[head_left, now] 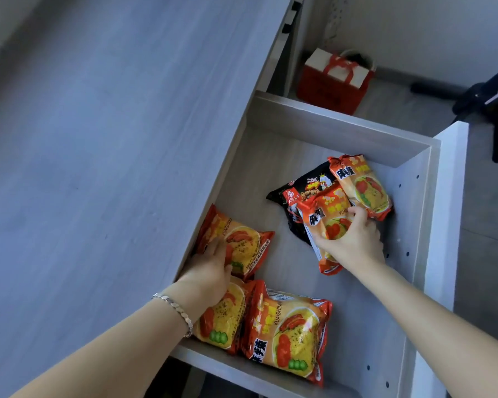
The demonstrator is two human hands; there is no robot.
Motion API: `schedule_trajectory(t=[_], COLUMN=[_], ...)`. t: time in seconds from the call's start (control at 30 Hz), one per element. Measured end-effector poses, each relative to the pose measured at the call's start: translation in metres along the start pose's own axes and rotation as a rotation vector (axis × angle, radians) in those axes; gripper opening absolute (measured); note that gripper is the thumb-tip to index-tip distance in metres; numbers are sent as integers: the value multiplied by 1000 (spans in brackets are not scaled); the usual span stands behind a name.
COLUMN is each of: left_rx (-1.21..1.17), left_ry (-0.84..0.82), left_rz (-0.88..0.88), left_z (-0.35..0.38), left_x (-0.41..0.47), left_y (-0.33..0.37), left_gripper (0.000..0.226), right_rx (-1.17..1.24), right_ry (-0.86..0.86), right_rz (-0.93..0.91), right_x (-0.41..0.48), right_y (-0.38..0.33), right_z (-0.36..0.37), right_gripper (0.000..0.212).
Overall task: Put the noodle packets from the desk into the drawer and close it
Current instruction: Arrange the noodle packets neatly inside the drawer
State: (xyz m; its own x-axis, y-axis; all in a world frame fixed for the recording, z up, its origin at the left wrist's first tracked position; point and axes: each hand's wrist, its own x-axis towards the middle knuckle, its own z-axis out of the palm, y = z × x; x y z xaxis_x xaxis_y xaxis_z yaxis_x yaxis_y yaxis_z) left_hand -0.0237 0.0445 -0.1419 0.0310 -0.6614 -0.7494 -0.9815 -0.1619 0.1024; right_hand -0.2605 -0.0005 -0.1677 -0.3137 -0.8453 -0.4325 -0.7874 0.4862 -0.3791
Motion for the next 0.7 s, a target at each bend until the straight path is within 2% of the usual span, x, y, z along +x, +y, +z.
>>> schedule_trajectory(t=[0.1,0.17,0.23,0.3,0.4,0.43,0.5,0.53,0.57,0.6,0.63,0.7], left_rx=[-325,-549,-522,-342,-257,-251,-270,-297,-326,-342,-343,-332], left_ry=[120,223,293,296,291,278,238,221,216,219,225,208], left_rz=[-118,-75,-67,-83,-87,-72,-33,-23,-13,5,33,95], left_z=[-1,0,1,6,8,6,4,3,2,0,-3,-4], left_x=[-8,-15,-21,-24,-27,-27,-24,-22,-19,-17,-13,-2], left_y=[5,9,11,12,13,12,9,8,9,10,12,15], left_gripper=[68,70,75,81,87,88,87,85,82,79,77,74], right_rx=[114,17,-136,-190,7,125,368,425,427,401,386,454], right_ry=[-98,-197,-196,-242,-509,-523,-297,-150,-77,-109,-219,-386], right_rz=[-146,-233,-329,-448,-596,-595,-470,-333,-157,20,159,252], right_x=[-21,-32,-38,-43,-46,-45,-39,-35,-31,-26,-25,-30], right_y=[-25,-48,-71,-89,-101,-103,-100,-96,-91,-85,-81,-79], right_z=[-9,-4,12,32,53,53,53,53,55,58,61,69], right_gripper=[82,83,86,86,68,58,42,38,36,37,39,37])
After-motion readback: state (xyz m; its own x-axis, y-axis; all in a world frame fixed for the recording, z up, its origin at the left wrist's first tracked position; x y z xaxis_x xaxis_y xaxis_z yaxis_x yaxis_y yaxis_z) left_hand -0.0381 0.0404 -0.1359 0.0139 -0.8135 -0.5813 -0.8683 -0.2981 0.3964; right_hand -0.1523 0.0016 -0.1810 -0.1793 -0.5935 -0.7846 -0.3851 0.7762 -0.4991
